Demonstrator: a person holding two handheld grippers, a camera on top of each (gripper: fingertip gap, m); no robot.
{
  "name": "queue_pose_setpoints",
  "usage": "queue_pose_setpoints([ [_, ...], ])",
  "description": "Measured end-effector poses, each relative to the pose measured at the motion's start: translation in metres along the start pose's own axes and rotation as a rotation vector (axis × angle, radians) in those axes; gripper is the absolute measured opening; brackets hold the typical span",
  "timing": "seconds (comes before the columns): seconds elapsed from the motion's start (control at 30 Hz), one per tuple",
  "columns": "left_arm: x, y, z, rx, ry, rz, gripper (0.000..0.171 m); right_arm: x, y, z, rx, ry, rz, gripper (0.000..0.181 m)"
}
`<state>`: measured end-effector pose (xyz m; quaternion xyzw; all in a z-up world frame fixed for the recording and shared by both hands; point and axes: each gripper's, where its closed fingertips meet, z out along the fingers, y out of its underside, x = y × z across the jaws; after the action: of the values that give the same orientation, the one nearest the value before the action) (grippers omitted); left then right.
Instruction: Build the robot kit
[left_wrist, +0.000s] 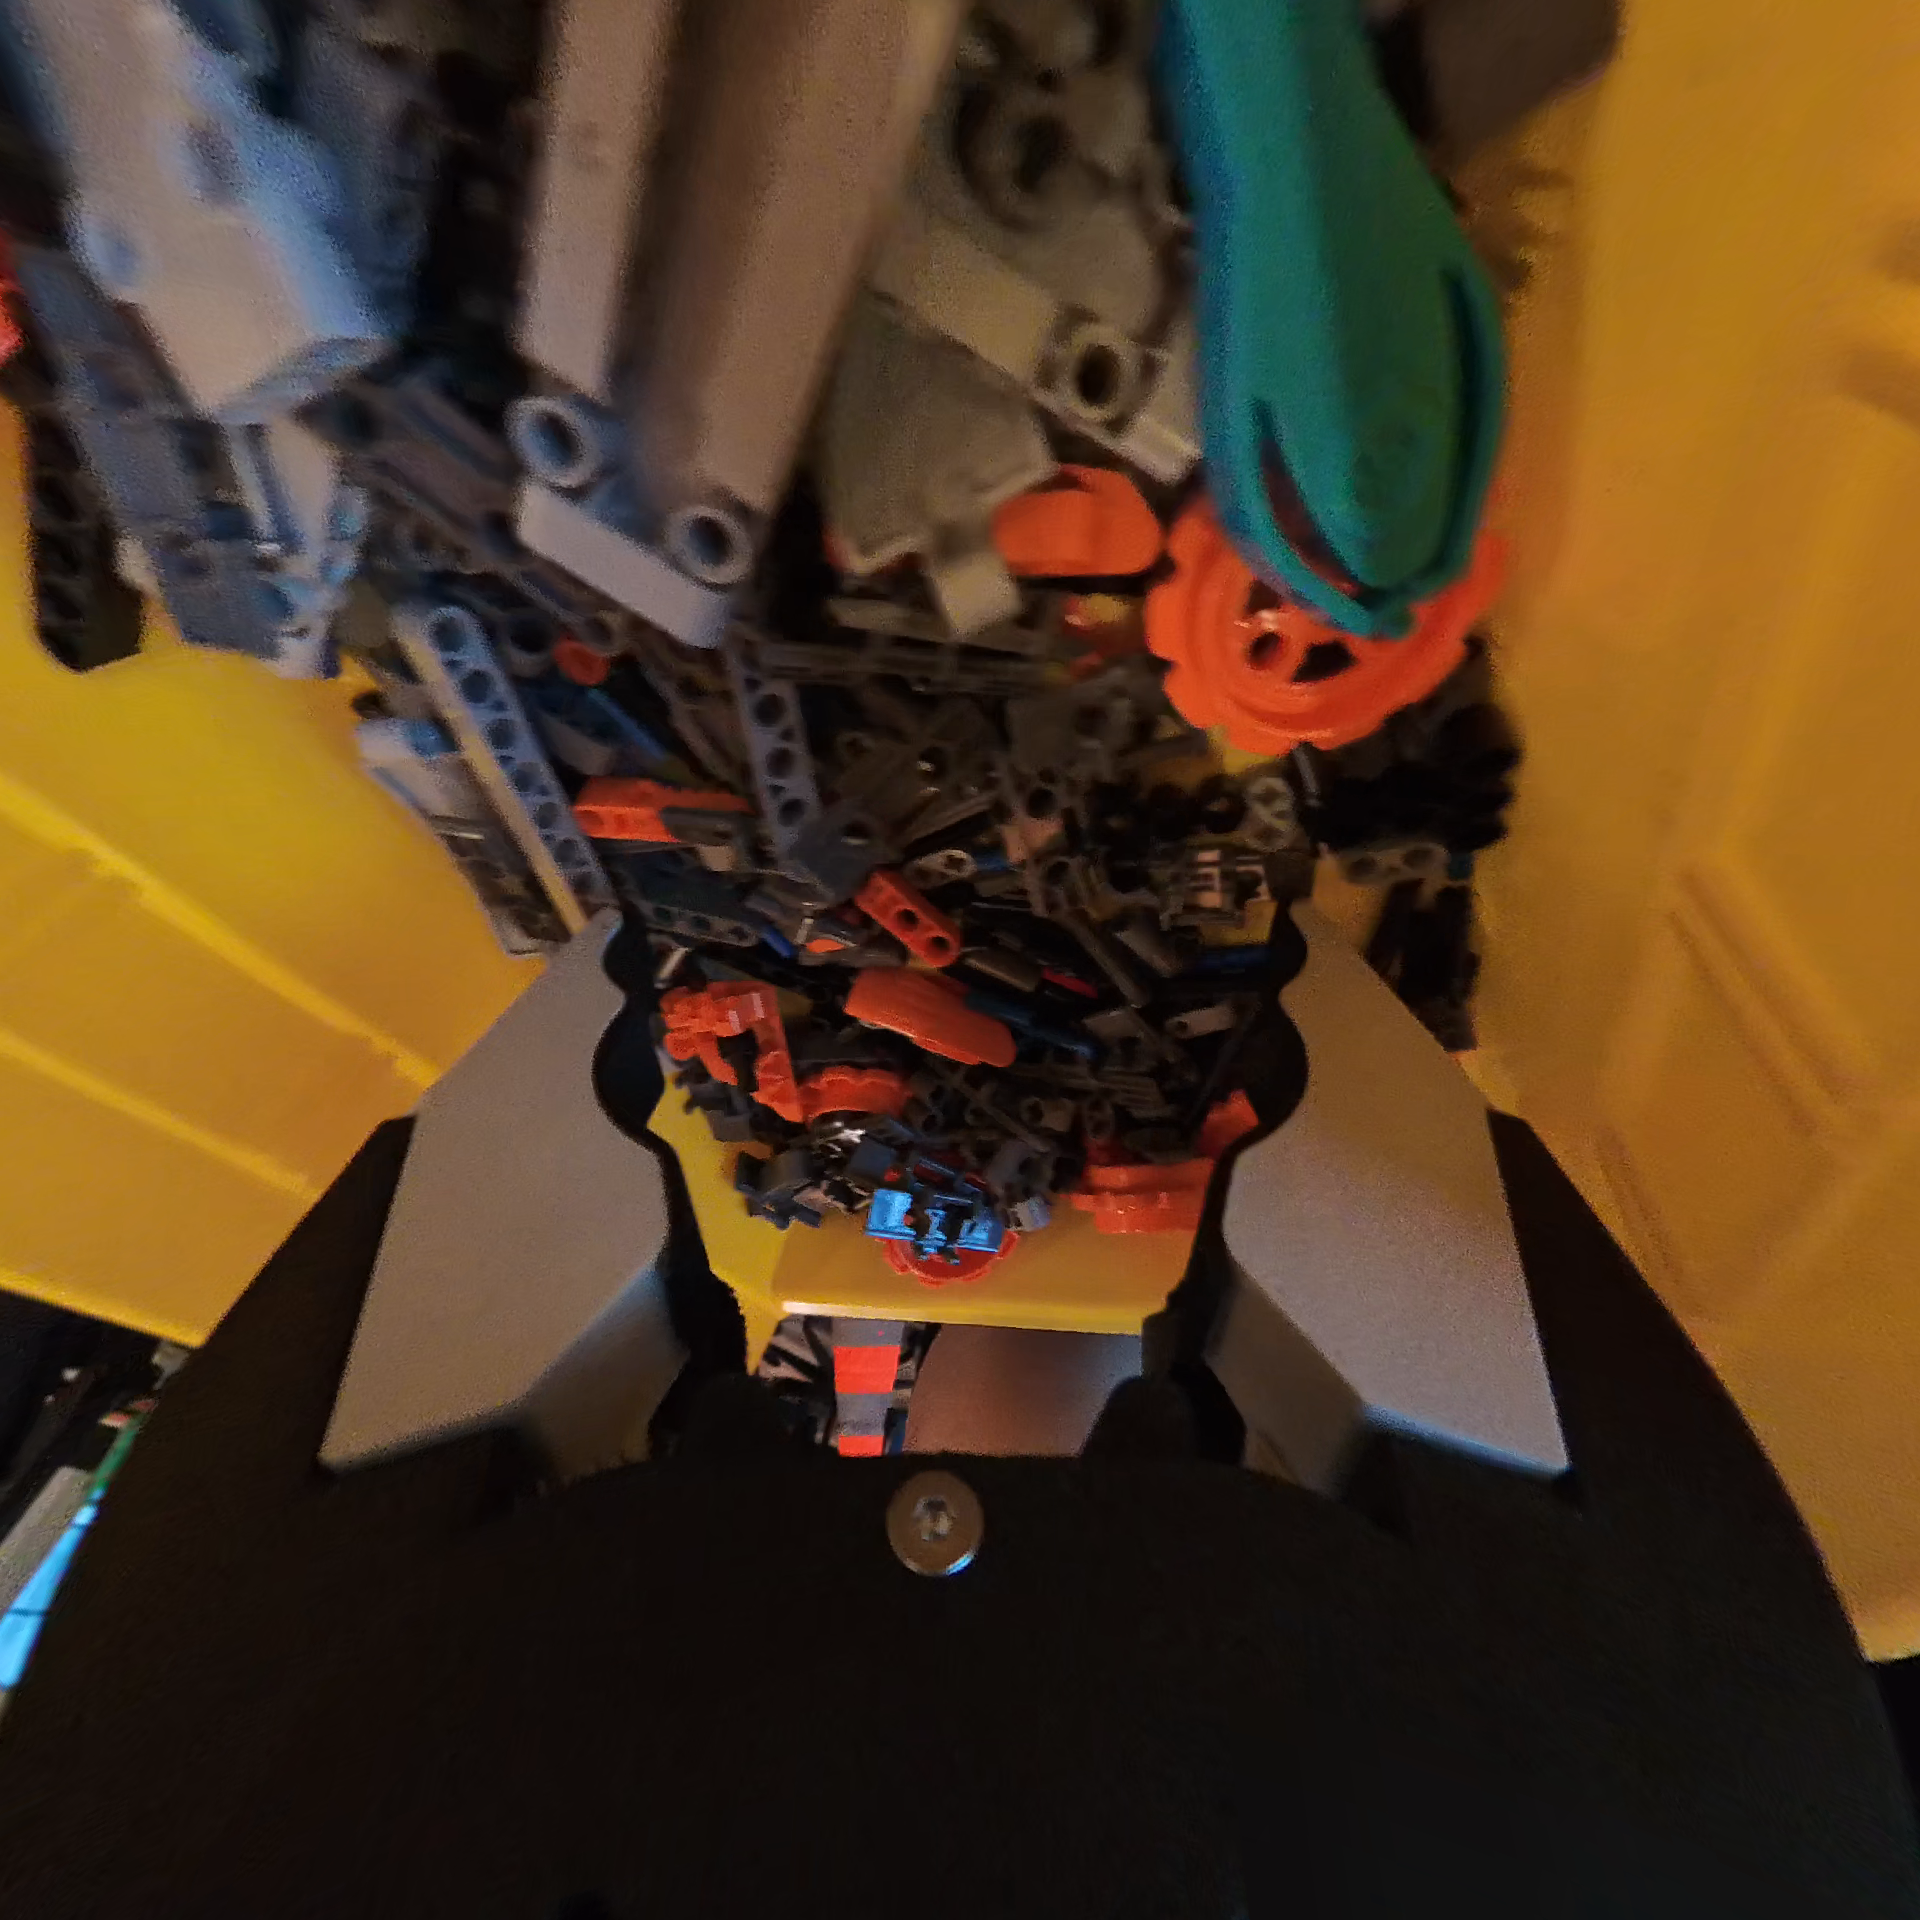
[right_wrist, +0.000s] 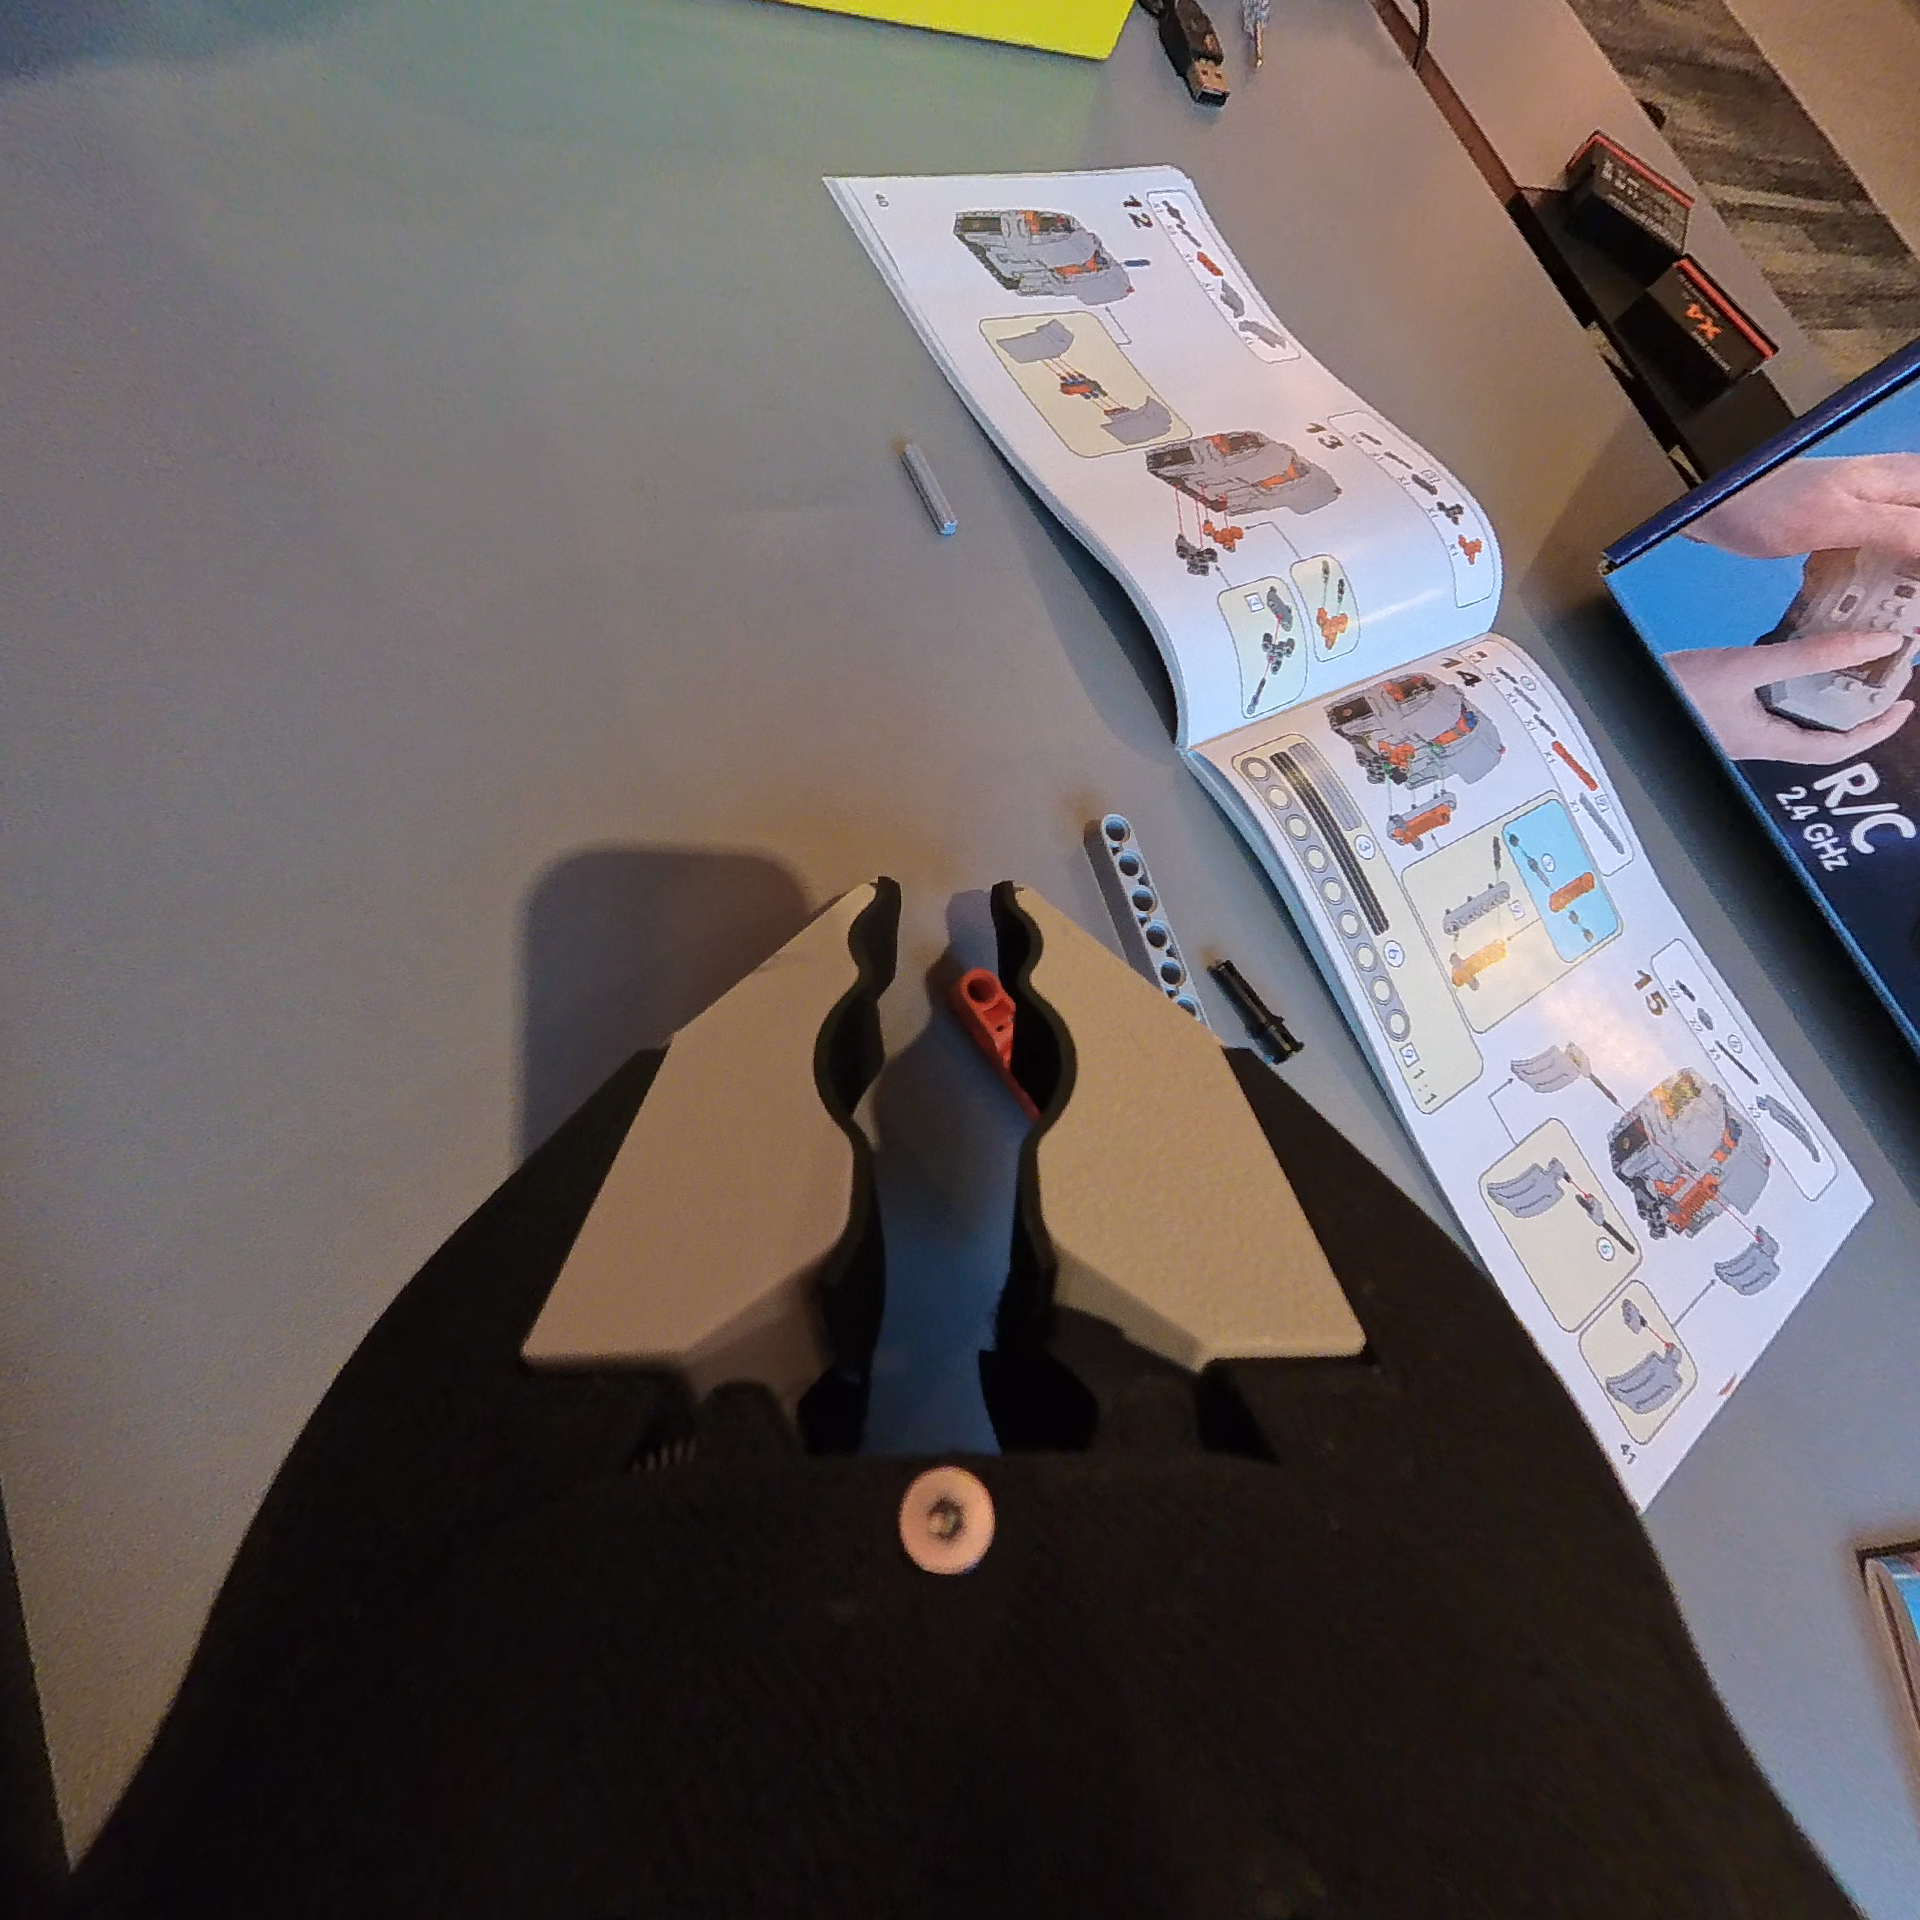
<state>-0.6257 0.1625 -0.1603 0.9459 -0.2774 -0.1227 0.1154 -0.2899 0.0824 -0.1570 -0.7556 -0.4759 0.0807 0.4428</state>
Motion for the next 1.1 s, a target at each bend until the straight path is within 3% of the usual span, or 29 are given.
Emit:
queue_pose_setpoints([
  [0.2, -0.026, -0.011, -0.002, 0.034, -0.019, -0.052, 0.096, 0.0, 0.0, 0.0, 0.0, 0.0, 0.001, 0.017],
  [0.27, -0.033, -0.014, -0.006, 0.054, -0.032, -0.049, 0.082, 0.0, 0.0, 0.0, -0.001, 0.001, 0.0, 0.017],
  [0.33, -0.032, -0.017, -0.015, 0.105, 0.004, -0.032, 0.074, 0.0, 0.0, 0.0, 0.0, 0.001, 0.0, 0.017],
  [0.4, -0.033, -0.021, -0.029, 0.182, 0.037, -0.019, 0.076, 0.0, 0.0, 0.0, 0.0, 0.002, -0.002, 0.017],
  [0.6, -0.048, -0.041, -0.095, 0.533, 0.087, -0.02, 0.081, 0.0, 0.0, 0.0, 0.004, 0.002, -0.003, 0.017],
  [0.7, -0.049, -0.048, -0.137, 0.75, 0.203, -0.026, 0.068, 0.0, -0.002, 0.0, 0.015, -0.001, 0.005, 0.019],
  [0.9, -0.079, -0.035, -0.208, 1.112, 0.327, -0.077, 0.074, 0.011, -0.022, -0.011, 0.146, 0.011, 0.092, 0.021],
  [1.0, -0.085, -0.02, -0.245, 1.302, 0.423, -0.055, 0.074, 0.026, -0.06, -0.03, 0.309, 0.041, 0.173, 0.026],
  [1.1, -0.097, 0.008, -0.287, 1.547, 0.468, -0.037, 0.067, 0.024, -0.135, -0.05, 0.486, -0.099, 0.235, 0.04],
])
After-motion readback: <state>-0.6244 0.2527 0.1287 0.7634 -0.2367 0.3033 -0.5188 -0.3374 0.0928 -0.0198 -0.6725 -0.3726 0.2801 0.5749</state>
